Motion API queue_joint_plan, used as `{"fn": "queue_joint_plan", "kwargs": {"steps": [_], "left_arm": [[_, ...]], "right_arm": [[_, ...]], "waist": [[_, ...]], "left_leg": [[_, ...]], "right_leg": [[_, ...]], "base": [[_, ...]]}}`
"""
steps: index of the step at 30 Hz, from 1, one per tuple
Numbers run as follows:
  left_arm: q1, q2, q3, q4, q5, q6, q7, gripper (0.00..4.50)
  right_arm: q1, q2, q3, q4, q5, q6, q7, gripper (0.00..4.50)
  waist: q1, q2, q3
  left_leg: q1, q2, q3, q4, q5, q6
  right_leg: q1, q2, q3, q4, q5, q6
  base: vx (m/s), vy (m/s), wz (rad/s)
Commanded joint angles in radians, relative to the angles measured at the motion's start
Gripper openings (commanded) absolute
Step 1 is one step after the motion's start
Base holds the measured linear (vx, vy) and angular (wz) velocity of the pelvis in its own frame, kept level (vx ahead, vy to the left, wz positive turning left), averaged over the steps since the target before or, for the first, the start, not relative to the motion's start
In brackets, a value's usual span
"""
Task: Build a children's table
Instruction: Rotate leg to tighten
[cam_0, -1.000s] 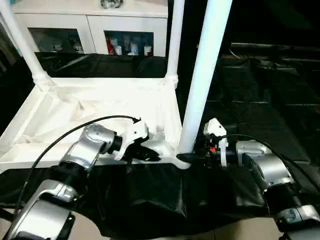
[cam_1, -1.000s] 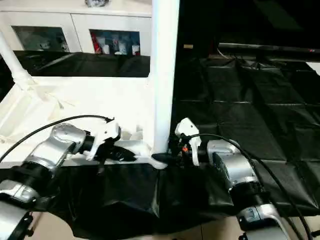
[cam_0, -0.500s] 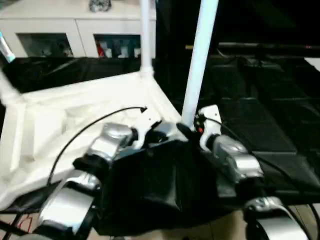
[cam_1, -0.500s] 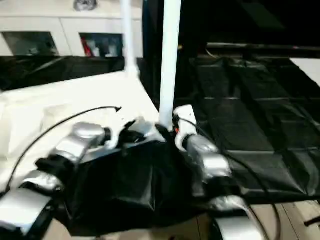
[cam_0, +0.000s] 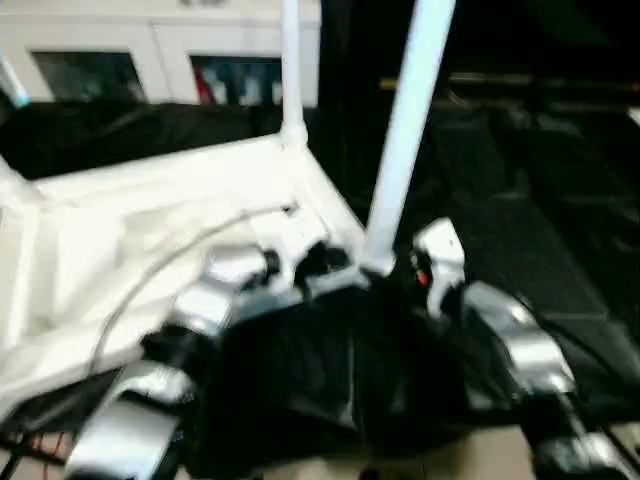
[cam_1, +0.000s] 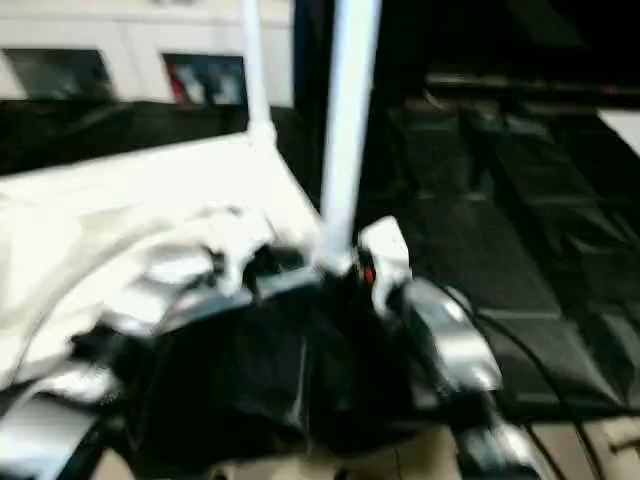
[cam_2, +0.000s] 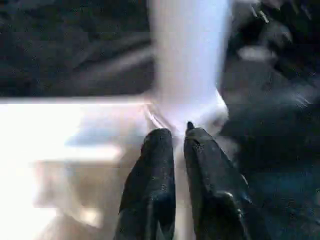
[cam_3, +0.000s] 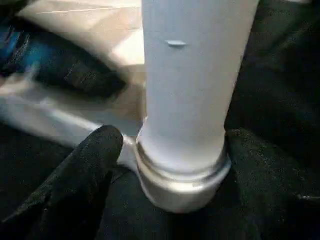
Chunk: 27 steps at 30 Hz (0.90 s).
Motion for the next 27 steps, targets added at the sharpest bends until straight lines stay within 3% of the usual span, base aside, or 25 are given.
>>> {"fn": "queue_joint_plan", "kwargs": {"steps": [1,3,4,5,8,11,14,15,17,20,21,22,23,26,27], "left_arm": [[0.064,0.048,0.032,-0.141,-0.024,0.085,-0.019,0.94],[0.086,0.061,0.039,-0.186,-0.027,0.108,-0.02,1.1],[0.163,0.109,0.062,-0.33,-0.048,0.18,-0.033,1.32],[0.187,0.122,0.07,-0.373,-0.054,0.201,-0.036,1.37],[0.291,0.178,0.111,-0.54,-0.076,0.286,-0.014,1.52],[0.4,0.228,0.156,-0.687,-0.098,0.374,-0.004,1.87],[0.467,0.26,0.181,-0.764,-0.118,0.429,-0.017,2.1],[0.528,0.279,0.203,-0.827,-0.133,0.479,-0.013,2.2],[0.568,0.291,0.214,-0.854,-0.135,0.503,-0.004,2.39],[0.605,0.307,0.217,-0.884,-0.139,0.529,0.006,2.5],[0.651,0.314,0.224,-0.934,-0.159,0.575,0.01,2.7],[0.668,0.316,0.228,-0.95,-0.161,0.587,0.013,2.81],[0.677,0.318,0.23,-0.957,-0.16,0.593,0.015,2.81],[0.719,0.334,0.242,-0.965,-0.131,0.598,0.045,3.01],[0.727,0.335,0.247,-0.962,-0.127,0.596,0.055,3.21]], "right_arm": [[0.022,-0.042,-0.004,-0.108,0.041,0.047,0.052,3.7],[0.035,-0.054,-0.008,-0.134,0.052,0.061,0.062,3.7],[0.078,-0.087,-0.002,-0.218,0.081,0.099,0.095,3.7],[0.091,-0.095,0.001,-0.243,0.09,0.11,0.105,3.7],[0.138,-0.111,0.038,-0.346,0.117,0.17,0.137,3.7],[0.171,-0.107,0.062,-0.411,0.136,0.21,0.133,3.7],[0.172,-0.088,0.08,-0.416,0.138,0.222,0.12,3.7],[0.159,-0.059,0.109,-0.393,0.114,0.211,0.097,3.7],[0.134,-0.017,0.125,-0.347,0.087,0.19,0.061,3.7],[0.095,0.039,0.13,-0.276,0.061,0.162,0.009,3.7],[0.024,0.126,0.117,-0.141,0.037,0.106,-0.074,3.7],[-0.001,0.156,0.109,-0.094,0.037,0.086,-0.095,3.7],[-0.014,0.169,0.104,-0.072,0.04,0.083,-0.109,3.7],[-0.08,0.224,0.078,0.03,0.055,0.059,-0.168,3.7],[-0.1,0.237,0.067,0.06,0.058,0.052,-0.184,3.7]], "waist": [[0.011,-0.023,-0.073],[0.009,-0.022,-0.066],[0.015,-0.029,-0.065],[0.018,-0.022,-0.061],[0.017,-0.03,-0.06],[0.017,-0.026,-0.055],[0.012,-0.031,-0.049],[0.012,-0.028,-0.049],[0.006,-0.028,-0.047],[0.003,-0.023,-0.048],[0.003,-0.019,-0.049],[-0.005,-0.02,-0.046],[-0.007,-0.021,-0.046],[-0.005,-0.015,-0.045],[-0.008,-0.023,-0.046]], "left_leg": [[0.001,0.032,-0.011,-0.051,-0.116,0.124],[0.012,0.028,-0.007,-0.052,-0.177,0.097],[0.01,0.034,-0.012,-0.056,-0.193,0.076],[0.011,0.039,-0.014,-0.061,-0.198,0.066],[0.013,0.036,-0.014,-0.064,-0.219,0.048],[0.016,0.039,-0.017,-0.072,-0.259,0.025],[0.021,0.034,-0.02,-0.073,-0.336,0.001],[0.023,0.034,-0.022,-0.073,-0.354,-0.007],[0.021,0.029,-0.025,-0.075,-0.373,-0.014],[0.023,0.03,-0.028,-0.076,-0.387,-0.028],[0.027,0.03,-0.028,-0.075,-0.4,-0.034],[0.025,0.028,-0.032,-0.076,-0.424,-0.04],[0.022,0.027,-0.034,-0.078,-0.425,-0.042],[0.034,0.028,-0.029,-0.077,-0.437,-0.047],[0.031,0.027,-0.029,-0.077,-0.436,-0.046]], "right_leg": [[0.072,-0.06,0.052,-0.038,-0.119,-0.23],[0.061,-0.056,0.051,-0.058,-0.261,-0.195],[0.064,-0.062,0.053,-0.058,-0.311,-0.171],[0.059,-0.06,0.055,-0.059,-0.325,-0.159],[0.055,-0.053,0.054,-0.06,-0.338,-0.144],[0.05,-0.051,0.055,-0.063,-0.341,-0.137],[0.043,-0.051,0.055,-0.073,-0.431,-0.116],[0.041,-0.053,0.056,-0.076,-0.463,-0.106],[0.038,-0.05,0.054,-0.084,-0.501,-0.085],[0.036,-0.05,0.054,-0.082,-0.495,-0.087],[0.032,-0.052,0.055,-0.082,-0.494,-0.092],[0.03,-0.054,0.053,-0.084,-0.517,-0.099],[0.038,-0.053,0.05,-0.084,-0.522,-0.096],[0.029,-0.043,0.056,-0.082,-0.469,-0.094],[0.031,-0.043,0.056,-0.08,-0.466,-0.096]], "base": [[0.0,0.0,0.0],[0.0,0.0,0.0],[0.0,0.0,0.0],[0.0,0.0,0.0],[0.0,0.0,0.0],[0.0,0.0,0.0],[0.0,0.0,0.0],[0.0,0.0,0.0],[0.0,0.0,0.0],[0.0,0.0,0.0],[0.0,0.0,0.0],[0.0,0.0,0.0],[0.0,0.0,0.0],[0.0,0.0,0.0],[0.0,0.0,0.0]]}}
